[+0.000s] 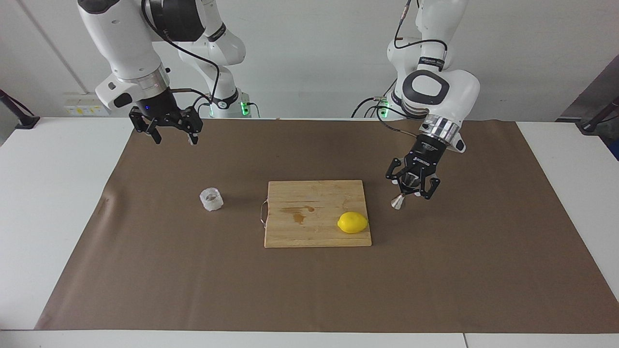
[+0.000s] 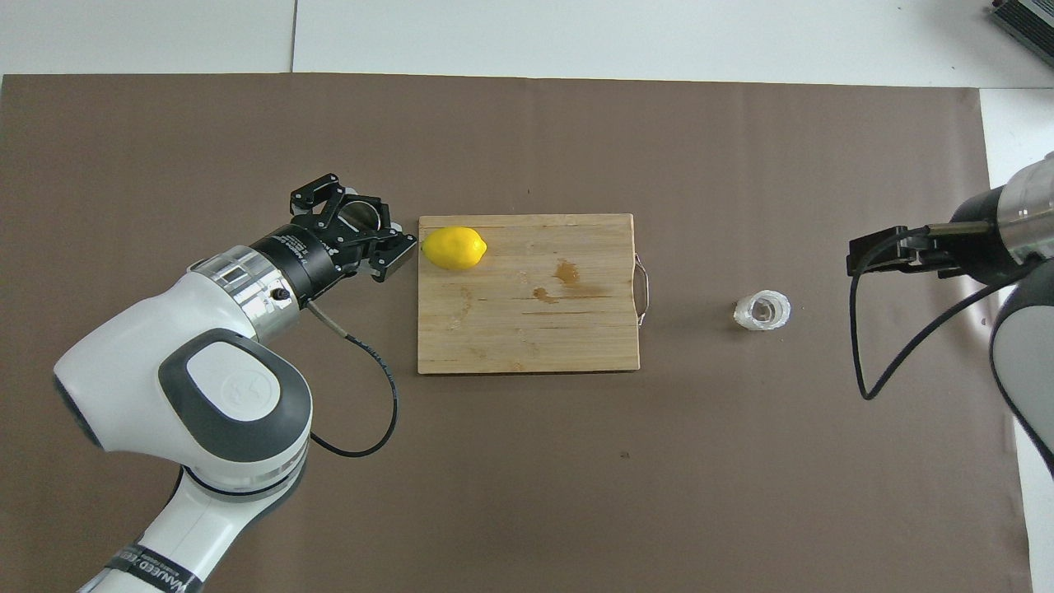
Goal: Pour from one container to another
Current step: 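Lift the metal cup with the left gripper over the cutting board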
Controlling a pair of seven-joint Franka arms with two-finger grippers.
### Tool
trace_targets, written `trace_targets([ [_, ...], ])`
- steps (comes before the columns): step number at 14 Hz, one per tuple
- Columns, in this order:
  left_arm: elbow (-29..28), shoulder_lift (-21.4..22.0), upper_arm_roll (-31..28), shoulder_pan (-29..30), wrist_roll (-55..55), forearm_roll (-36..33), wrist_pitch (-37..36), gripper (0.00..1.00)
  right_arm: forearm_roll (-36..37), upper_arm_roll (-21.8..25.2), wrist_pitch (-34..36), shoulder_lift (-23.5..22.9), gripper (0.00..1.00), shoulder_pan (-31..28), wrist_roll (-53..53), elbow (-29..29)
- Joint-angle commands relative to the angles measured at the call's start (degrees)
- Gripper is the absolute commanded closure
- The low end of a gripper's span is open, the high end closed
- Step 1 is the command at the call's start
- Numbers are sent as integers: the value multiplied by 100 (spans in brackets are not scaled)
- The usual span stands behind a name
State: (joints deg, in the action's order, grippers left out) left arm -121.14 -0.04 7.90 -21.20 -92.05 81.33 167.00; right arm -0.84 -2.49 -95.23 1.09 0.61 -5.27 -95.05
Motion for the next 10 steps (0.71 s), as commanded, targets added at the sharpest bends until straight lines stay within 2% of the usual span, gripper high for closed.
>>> trace_targets([
  [1, 152, -84, 88, -409, -304, -39, 366, 100, -136, -41, -127, 145, 0, -78, -18, -181],
  [3, 344, -268, 97, -709, -340, -39, 491, 100, -136, -41, -127, 137, 0, -78, -18, -181],
  [5, 669, -663, 132, -1130, -366, -30, 1085, 100, -136, -41, -127, 137, 0, -78, -18, -181],
  [10, 908, -963, 422, -1158, -742, 40, 1405, 100, -136, -41, -127, 145, 0, -78, -18, -181],
])
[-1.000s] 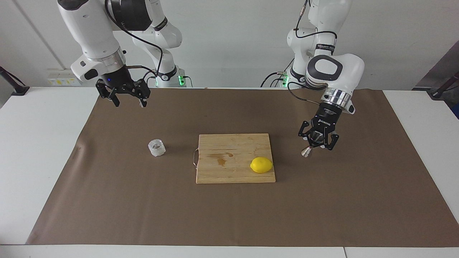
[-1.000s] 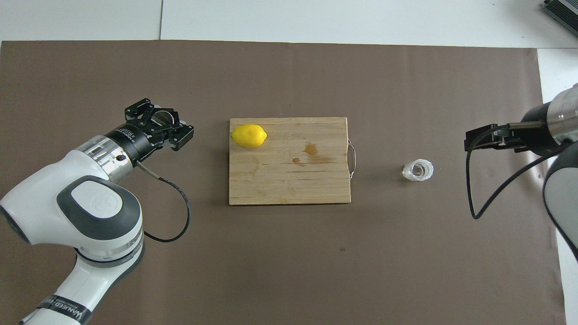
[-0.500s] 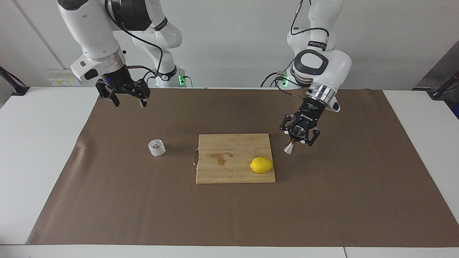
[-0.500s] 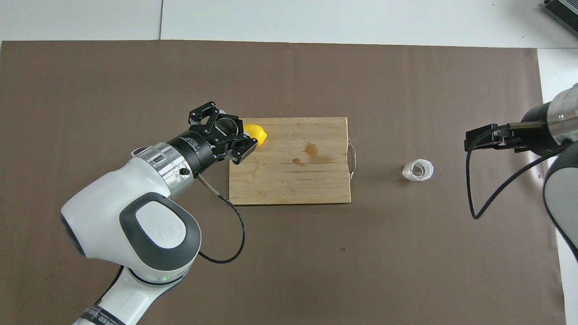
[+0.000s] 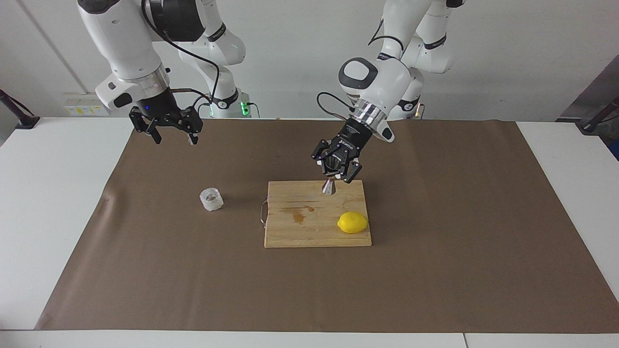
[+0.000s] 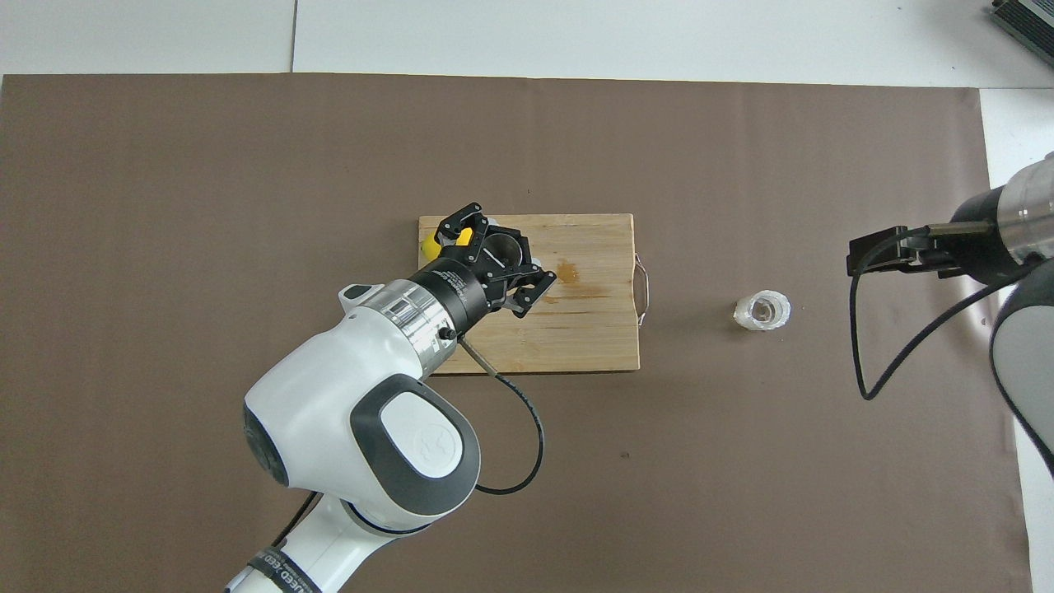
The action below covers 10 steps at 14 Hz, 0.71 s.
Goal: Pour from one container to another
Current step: 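Lift the metal cup with the left gripper over the cutting board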
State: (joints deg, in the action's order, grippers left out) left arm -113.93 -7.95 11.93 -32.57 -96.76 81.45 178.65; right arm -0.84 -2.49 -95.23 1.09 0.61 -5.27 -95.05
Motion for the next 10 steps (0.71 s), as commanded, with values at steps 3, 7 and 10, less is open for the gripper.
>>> trace_targets([
  [3, 424, -601, 195, -30, -335, -59, 275, 100, -136, -41, -127, 137, 0, -78, -18, -181],
  [7, 855, -1357, 564, -39, -335, -603, 810, 100, -136, -41, -127, 145, 0, -78, -18, -181],
  [10, 1109, -1849, 846, -39, -335, -813, 1293, 100, -136, -41, -127, 137, 0, -78, -18, -181],
])
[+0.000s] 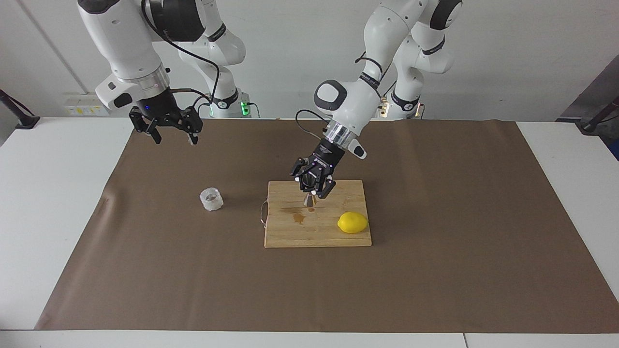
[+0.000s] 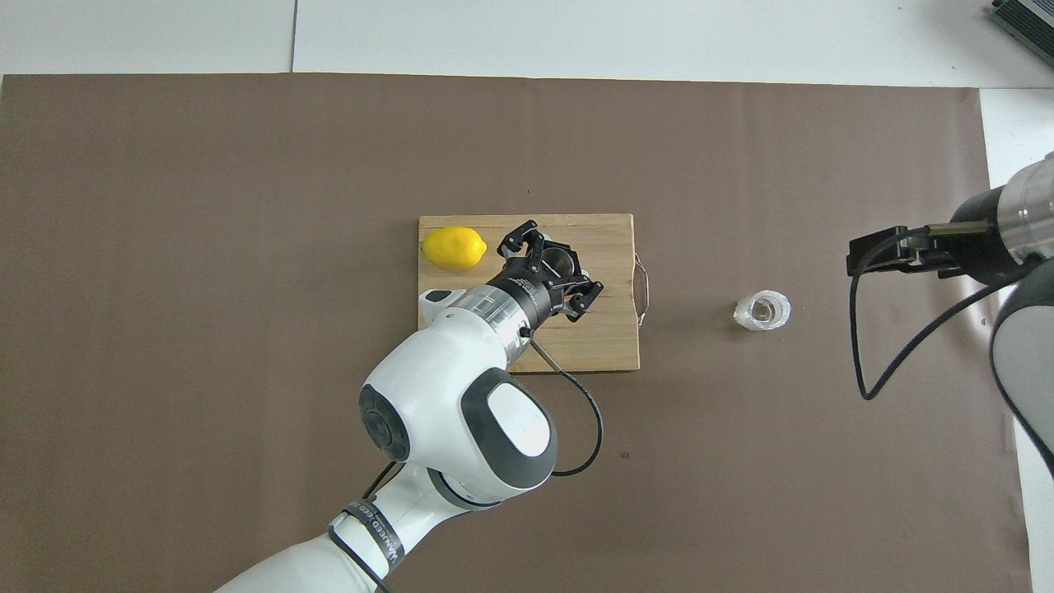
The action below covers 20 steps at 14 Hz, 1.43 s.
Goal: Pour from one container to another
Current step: 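Lower the metal cup onto the board and open the left gripper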
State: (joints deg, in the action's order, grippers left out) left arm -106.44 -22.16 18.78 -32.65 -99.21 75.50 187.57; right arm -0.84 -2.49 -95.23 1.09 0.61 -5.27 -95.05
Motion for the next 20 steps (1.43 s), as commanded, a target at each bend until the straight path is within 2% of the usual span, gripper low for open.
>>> trace_targets([
  [1, 413, -569, 222, -31, -98, -324, 586, 100, -136, -41, -127, 145, 0, -78, -18, -181],
  [7, 466, -790, 328, -163, -107, -334, 885, 98, -136, -41, -127, 145, 0, -78, -18, -181],
  [9, 440, -817, 319, -268, -98, -343, 965, 84, -136, -41, -127, 137, 0, -78, -18, -181],
  [13, 405, -834, 319, -268, -107, -334, 992, 76, -136, -41, -127, 145, 0, -78, -18, -181],
  [15, 413, -834, 319, -268, -107, -343, 992, 66, -136, -41, -127, 145, 0, -78, -18, -181],
  [20, 378, -826, 319, -251, -107, -325, 1044, 59, -136, -41, -127, 145, 0, -78, -18, -181],
])
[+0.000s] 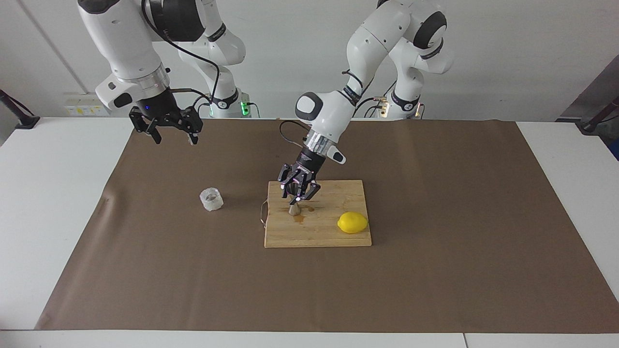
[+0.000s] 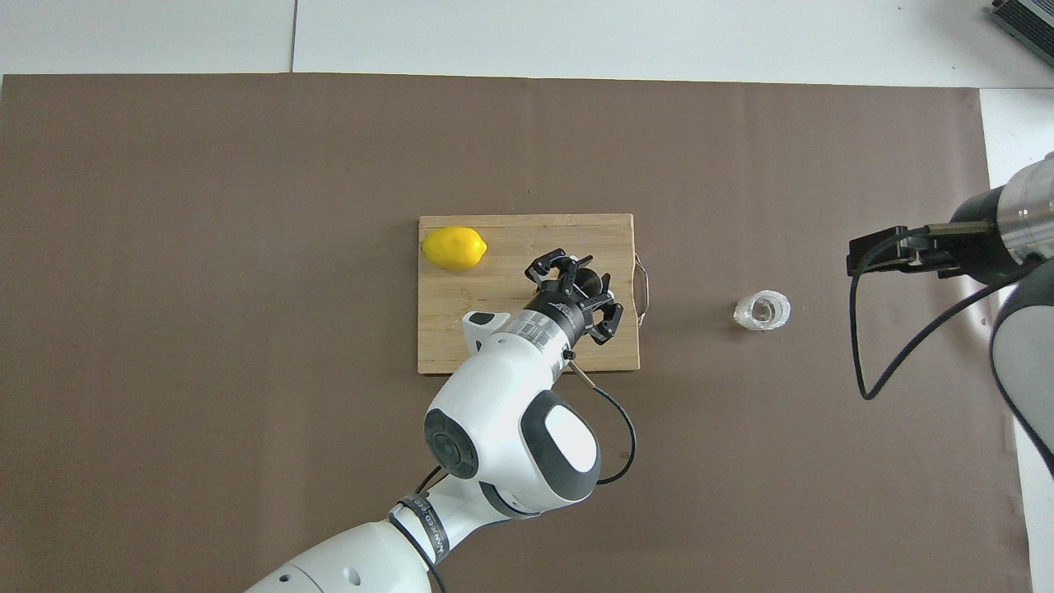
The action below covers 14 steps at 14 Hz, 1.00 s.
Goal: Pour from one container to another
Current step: 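Lower the metal cup onto the board and open the left gripper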
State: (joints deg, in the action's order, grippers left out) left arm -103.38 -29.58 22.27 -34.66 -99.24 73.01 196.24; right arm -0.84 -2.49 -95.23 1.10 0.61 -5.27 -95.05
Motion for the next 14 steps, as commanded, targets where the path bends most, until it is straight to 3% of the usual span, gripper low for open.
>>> trace_targets([
  [1, 73, -83, -29, -49, -104, -85, 186, 57, -136, -41, -127, 137, 0, -78, -18, -181],
  [4, 73, -83, -29, -49, -104, -85, 186, 43, -136, -41, -127, 145, 0, -78, -18, -181],
  [5, 73, -83, -29, -32, -96, -85, 186, 8, -136, -41, -127, 137, 0, -78, -18, -181],
  [6, 73, -83, -29, -41, -87, -93, 186, 0, -136, -41, -127, 137, 0, -78, -18, -181],
  [10, 134, 57, -21, -15, -139, -199, 160, 0, -136, -41, -127, 137, 0, -78, -18, -181],
  [14, 81, 610, 32, 47, -148, -41, 55, 0, -136, -41, -127, 145, 0, -78, -18, -181],
])
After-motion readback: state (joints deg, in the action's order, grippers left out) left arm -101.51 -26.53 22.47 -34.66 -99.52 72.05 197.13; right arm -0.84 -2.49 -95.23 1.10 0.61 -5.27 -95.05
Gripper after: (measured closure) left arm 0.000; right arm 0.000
